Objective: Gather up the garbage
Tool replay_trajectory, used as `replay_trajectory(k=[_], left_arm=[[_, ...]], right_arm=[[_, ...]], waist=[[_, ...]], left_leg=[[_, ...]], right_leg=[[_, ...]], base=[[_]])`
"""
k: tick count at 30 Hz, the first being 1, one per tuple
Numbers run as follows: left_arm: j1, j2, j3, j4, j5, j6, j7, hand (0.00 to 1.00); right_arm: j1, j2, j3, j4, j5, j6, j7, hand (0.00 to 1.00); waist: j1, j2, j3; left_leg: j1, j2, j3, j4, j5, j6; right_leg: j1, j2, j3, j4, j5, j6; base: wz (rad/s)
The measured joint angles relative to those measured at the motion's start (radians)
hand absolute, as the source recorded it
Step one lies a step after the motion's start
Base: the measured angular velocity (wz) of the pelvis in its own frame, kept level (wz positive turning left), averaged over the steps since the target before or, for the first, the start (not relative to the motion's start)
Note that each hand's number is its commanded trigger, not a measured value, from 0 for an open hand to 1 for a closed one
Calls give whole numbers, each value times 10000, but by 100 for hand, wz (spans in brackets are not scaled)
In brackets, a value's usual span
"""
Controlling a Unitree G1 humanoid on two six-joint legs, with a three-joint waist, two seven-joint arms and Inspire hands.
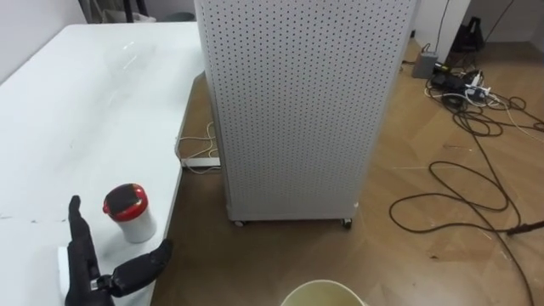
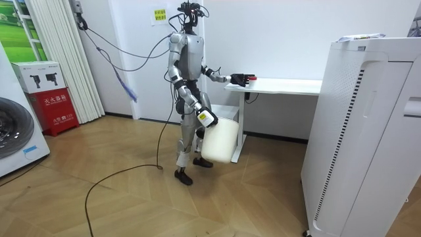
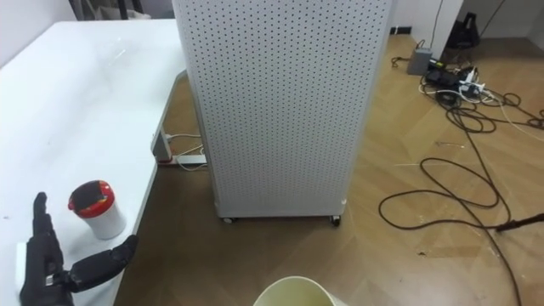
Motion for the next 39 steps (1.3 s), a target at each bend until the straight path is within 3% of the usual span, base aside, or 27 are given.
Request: replay_trajectory(k=[8,15,29,39], left_arm=[[-69,6,7,77,-275,100,0,0],[-696,8,0,682,-777,134,218,0],[-817,17,-3,680,-959,182,521,0],[-1595,18,5,926,-959,199,704,0]], right_arm=[[4,0,2,-36,0,1,43,100],[244,-3,12,-304,-1,12,2,100],[505,-2,223,-340,1,106,-124,100],[515,82,427,-342,-2,298,-163,100]], waist=[[-126,113,-3],[-233,117,-5],[-279,157,9],[-287,233,53]], left_leg=[[-57,-3,-19,-5,0,0],[-63,-7,-23,-17,-1,0],[-8,4,-16,11,-9,6],[6,50,70,14,-9,5]], right_leg=[[-65,-4,-25,1,0,0],[-60,-4,-39,-6,0,0],[-70,-2,-27,13,0,0],[-92,7,25,144,-1,1]], base=[[0],[0],[0],[-1]])
